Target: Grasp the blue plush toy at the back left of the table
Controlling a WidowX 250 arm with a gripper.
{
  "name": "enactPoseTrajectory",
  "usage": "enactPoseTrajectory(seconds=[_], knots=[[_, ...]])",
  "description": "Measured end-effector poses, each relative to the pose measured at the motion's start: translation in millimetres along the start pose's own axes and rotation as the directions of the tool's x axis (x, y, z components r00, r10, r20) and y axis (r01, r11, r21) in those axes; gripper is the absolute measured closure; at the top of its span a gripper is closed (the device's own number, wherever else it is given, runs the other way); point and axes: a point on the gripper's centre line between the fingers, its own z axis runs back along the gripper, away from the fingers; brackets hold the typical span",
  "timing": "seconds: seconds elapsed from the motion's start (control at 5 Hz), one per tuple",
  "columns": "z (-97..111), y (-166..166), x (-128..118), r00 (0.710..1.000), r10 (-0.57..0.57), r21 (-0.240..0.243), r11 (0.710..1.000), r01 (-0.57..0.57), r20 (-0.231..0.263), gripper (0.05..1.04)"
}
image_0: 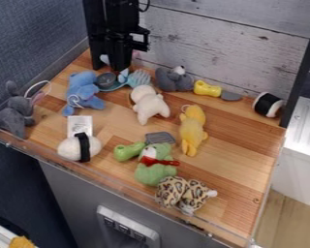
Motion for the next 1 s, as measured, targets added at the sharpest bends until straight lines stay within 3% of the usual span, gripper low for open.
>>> enactPoseTrajectory(seconds=[0.2,0.4,0.6,0.8,1.0], knots=[[-7.4,2.7,-6.1,0.995,0.102,-0.014,0.995,-0.102,-0.017,0.993],[-8.9,14.1,-18.1,0.957,0.289,-0.025,0.957,-0.290,-0.027,0.833],[0.6,19.4,-25.7,0.876,0.482,-0.033,0.875,-0.482,-0.014,0.574],[-0.5,29.2,-27.3,0.743,0.669,-0.046,0.742,-0.669,-0.010,0.261],[-0.5,36.3,-27.5,0.577,0.816,-0.057,0.576,-0.815,-0.010,0.078]])
